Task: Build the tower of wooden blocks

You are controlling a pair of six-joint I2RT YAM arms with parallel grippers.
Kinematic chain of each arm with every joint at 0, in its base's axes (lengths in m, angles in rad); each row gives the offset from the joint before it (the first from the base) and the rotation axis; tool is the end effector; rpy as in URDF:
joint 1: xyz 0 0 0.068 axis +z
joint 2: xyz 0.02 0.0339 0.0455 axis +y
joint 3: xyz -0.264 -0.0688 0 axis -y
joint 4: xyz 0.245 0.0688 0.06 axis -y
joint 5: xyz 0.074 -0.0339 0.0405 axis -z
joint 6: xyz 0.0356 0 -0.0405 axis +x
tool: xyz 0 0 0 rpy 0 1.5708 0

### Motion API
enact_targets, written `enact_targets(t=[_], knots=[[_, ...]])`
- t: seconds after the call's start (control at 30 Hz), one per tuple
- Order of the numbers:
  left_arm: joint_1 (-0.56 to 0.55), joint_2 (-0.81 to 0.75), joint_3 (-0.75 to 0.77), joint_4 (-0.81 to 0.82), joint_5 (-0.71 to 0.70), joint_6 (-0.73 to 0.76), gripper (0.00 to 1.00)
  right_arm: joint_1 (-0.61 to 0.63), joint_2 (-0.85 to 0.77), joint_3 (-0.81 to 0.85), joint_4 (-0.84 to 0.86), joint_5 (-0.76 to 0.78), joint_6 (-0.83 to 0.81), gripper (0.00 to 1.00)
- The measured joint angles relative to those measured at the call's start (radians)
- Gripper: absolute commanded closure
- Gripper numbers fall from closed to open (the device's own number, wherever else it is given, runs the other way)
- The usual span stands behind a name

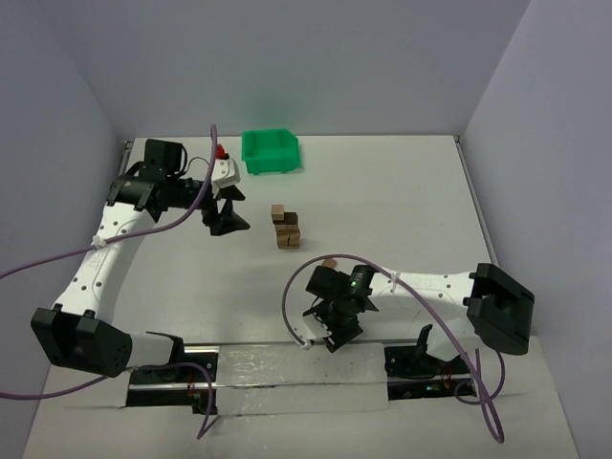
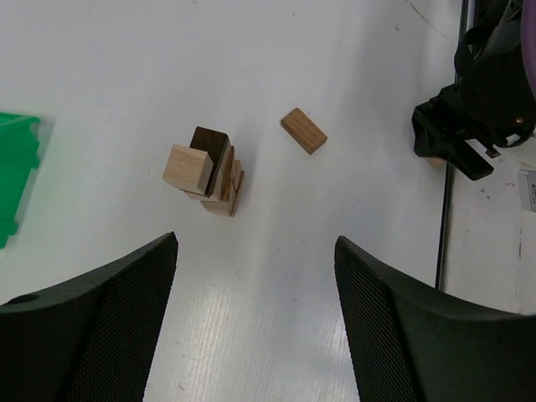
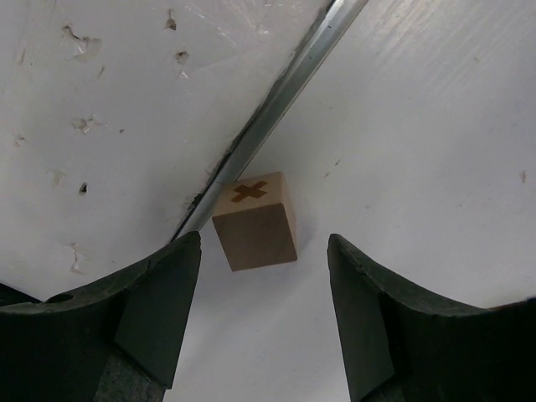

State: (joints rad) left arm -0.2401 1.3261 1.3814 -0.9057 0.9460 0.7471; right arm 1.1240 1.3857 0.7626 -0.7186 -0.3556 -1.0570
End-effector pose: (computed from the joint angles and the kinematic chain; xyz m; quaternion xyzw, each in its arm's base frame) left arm 0.2456 -0.0899 0.3718 0.5361 0.6576 -0.3340 0.4107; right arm 0.0881 0.2126 0.1742 -0.8765 0.4338 0.1794 0.1065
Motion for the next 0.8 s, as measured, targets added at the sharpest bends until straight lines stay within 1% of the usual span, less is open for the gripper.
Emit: enact_targets(t=[0.1, 0.23, 0.3, 0.33, 0.37, 0.4, 0.5, 0.57, 0.6, 0.67, 0.73, 0.8], knots=[[0.000, 0.005, 0.000, 0.000, -0.001, 0.007, 0.16, 0.006, 0.010, -0.008, 0.010, 0.002, 0.001, 0.41], [0.000, 0.010, -0.001, 0.002, -0.003, 0.017, 0.16, 0.009, 0.010, -0.030, 0.041, 0.014, 0.007, 0.64], [0.000, 0.010, -0.005, 0.005, -0.004, 0.018, 0.16, 0.009, 0.010, -0.036, 0.054, 0.022, 0.013, 0.79], [0.000, 0.010, -0.007, 0.007, -0.004, 0.017, 0.16, 0.009, 0.009, -0.036, 0.060, 0.025, 0.017, 0.81], [0.000, 0.010, -0.011, 0.011, -0.004, 0.017, 0.16, 0.009, 0.009, -0.036, 0.067, 0.027, 0.021, 0.87], [0.000, 0.010, -0.015, 0.014, -0.004, 0.017, 0.16, 0.007, 0.009, -0.036, 0.073, 0.029, 0.022, 0.89], [0.000, 0.021, -0.018, 0.020, -0.004, 0.016, 0.16, -0.017, 0.000, -0.036, 0.079, 0.027, 0.035, 0.93], [0.000, 0.031, -0.018, 0.020, -0.005, 0.016, 0.16, -0.061, -0.014, -0.027, 0.067, 0.017, 0.050, 0.93], [0.000, 0.036, -0.017, 0.020, -0.008, 0.015, 0.16, -0.103, -0.019, -0.003, 0.035, 0.001, 0.059, 0.93], [0.000, 0.045, -0.016, 0.025, -0.014, 0.012, 0.17, -0.211, -0.021, 0.081, -0.016, -0.017, 0.077, 0.95], [0.002, 0.047, -0.019, 0.038, -0.015, 0.001, 0.17, -0.326, 0.002, 0.229, -0.065, -0.023, 0.100, 0.96], [0.004, 0.049, -0.022, 0.049, -0.015, -0.007, 0.18, -0.410, 0.029, 0.376, -0.080, -0.028, 0.121, 0.96]])
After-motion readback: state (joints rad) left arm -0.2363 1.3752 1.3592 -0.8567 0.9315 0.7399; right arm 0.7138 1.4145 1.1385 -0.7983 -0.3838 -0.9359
